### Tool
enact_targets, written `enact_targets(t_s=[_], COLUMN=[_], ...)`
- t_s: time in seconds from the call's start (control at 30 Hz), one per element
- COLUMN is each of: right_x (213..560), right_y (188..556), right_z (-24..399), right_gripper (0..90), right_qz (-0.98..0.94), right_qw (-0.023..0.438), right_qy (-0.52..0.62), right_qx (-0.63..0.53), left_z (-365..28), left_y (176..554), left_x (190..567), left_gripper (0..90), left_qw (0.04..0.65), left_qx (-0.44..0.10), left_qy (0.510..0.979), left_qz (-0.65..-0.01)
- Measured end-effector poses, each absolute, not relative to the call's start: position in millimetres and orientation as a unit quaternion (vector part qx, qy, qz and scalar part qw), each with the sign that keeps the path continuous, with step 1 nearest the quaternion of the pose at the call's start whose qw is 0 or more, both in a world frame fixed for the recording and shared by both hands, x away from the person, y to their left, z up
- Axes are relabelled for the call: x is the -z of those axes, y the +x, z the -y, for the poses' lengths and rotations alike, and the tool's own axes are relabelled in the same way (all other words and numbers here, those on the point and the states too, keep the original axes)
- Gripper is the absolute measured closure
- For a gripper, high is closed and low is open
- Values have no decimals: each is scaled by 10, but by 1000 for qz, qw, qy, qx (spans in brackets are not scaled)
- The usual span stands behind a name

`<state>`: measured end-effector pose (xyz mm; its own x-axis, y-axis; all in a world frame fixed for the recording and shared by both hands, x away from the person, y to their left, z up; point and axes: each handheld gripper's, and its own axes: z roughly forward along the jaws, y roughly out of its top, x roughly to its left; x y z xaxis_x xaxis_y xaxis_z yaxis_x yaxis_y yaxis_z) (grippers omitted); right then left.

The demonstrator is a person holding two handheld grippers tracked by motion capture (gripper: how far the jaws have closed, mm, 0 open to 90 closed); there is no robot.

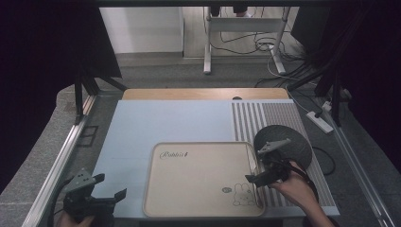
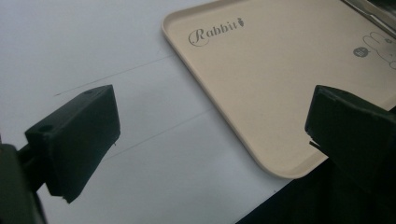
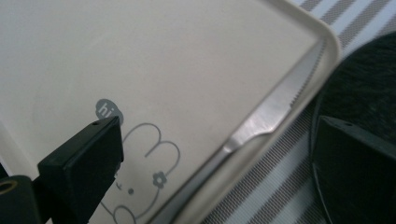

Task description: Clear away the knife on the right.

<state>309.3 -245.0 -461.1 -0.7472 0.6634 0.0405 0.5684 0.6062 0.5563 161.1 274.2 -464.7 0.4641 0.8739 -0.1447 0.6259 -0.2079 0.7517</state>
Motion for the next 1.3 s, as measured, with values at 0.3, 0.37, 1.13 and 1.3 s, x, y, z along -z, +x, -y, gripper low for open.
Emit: enact_targets(t_s=[0.3, 0.37, 1.13, 1.3], right_x=[4572, 4560, 4437, 4410], right_y=[2909, 2873, 2457, 2376], right_z=[2690, 2743, 3302, 3387], right_gripper=[0, 0, 0, 0], right_qz=[-872, -868, -814, -806], right_qw=[103, 108, 142, 148], right_qy=[372, 377, 436, 444], right_qx=[-301, -305, -355, -361], left_z=[-2745, -2746, -2748, -2751], left_y=[1608, 1609, 1612, 1610], left_x=[4647, 4647, 4648, 4649], left_gripper=[33, 33, 33, 33], left_qw=[391, 391, 391, 392], left_qx=[-159, -158, -157, -157], left_qy=[760, 760, 758, 758], left_qz=[-494, -494, -497, -498])
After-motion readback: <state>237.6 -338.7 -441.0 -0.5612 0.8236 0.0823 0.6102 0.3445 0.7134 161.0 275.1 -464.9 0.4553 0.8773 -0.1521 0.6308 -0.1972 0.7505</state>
